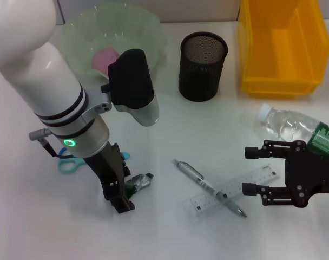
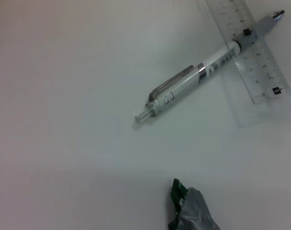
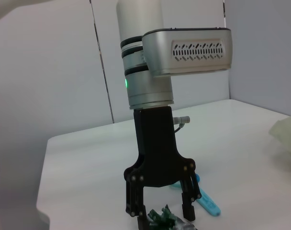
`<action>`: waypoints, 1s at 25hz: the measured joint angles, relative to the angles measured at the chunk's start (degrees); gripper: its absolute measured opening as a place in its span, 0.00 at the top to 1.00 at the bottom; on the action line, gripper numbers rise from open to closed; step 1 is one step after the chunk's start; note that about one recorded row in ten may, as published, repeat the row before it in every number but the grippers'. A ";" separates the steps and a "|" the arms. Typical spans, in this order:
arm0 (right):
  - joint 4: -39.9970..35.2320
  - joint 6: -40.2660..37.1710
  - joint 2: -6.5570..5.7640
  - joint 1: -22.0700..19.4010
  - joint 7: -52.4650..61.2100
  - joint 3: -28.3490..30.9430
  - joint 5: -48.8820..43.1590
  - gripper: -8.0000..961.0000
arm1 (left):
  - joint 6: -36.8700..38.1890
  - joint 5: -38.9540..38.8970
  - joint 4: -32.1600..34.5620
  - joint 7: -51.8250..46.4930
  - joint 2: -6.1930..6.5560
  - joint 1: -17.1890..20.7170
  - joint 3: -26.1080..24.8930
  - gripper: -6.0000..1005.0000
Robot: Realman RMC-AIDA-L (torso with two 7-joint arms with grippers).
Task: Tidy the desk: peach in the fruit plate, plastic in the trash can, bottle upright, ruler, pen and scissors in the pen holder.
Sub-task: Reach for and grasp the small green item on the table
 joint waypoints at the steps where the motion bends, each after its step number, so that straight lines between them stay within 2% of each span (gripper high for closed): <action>1: 0.00 0.00 0.00 0.00 0.00 0.00 0.00 0.23 | 0.02 0.00 0.02 0.00 0.00 0.00 0.00 0.21; 15: 0.01 0.00 0.00 0.00 0.00 0.00 0.06 0.23 | 0.08 0.36 0.20 -0.08 0.00 -0.20 0.00 0.22; 20: 0.00 -0.01 0.00 0.00 0.00 0.03 0.16 0.23 | -0.02 0.44 0.20 0.00 0.00 -0.29 0.00 0.40; 25: 0.00 -0.05 0.00 0.00 0.00 0.09 0.25 0.23 | -0.08 0.44 0.19 0.25 0.00 -0.41 0.00 0.50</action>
